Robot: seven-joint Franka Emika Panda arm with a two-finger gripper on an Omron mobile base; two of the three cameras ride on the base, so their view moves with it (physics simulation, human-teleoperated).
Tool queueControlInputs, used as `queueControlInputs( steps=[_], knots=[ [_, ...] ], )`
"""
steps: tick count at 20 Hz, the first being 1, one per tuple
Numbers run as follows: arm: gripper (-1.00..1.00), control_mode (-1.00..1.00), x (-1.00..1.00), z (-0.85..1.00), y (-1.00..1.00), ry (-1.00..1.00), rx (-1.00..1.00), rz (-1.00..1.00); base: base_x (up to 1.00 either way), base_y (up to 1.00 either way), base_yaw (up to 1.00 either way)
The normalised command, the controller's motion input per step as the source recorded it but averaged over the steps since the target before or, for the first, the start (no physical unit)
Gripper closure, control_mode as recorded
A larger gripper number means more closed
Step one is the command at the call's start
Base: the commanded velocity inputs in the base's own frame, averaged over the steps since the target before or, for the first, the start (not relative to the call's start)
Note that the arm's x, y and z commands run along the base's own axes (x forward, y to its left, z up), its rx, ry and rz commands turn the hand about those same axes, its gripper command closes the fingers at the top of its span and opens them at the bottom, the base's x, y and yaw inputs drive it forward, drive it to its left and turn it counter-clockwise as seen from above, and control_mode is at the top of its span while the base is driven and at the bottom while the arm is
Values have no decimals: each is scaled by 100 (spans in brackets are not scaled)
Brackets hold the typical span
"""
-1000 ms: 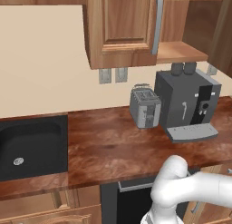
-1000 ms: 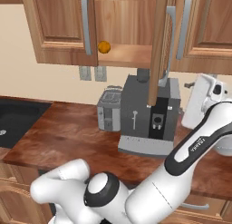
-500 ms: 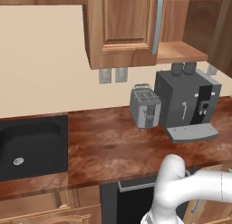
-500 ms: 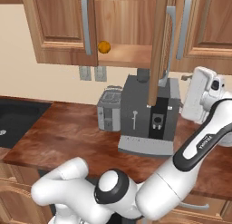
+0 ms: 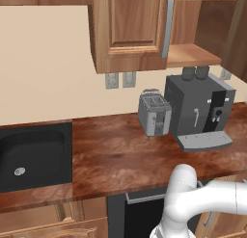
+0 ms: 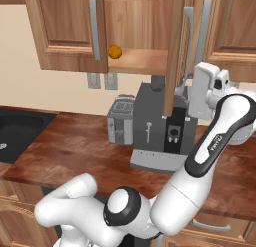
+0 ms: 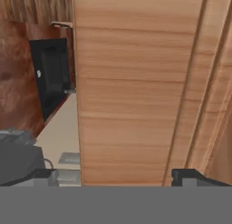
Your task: Pick the orange from the counter and place it in the cabinet. Then close the cabinet.
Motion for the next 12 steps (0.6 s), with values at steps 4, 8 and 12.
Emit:
queueControlInputs(
  steps=[4,8,12],
  knots=[
    [-100,-100,23,21,67,-18,-12,0,0,0,0],
    [-100,-100,41,21,60,-13,-11,0,0,0,0],
    [-100,-100,54,16,54,-11,-9,-3,0,0,0]
  ],
)
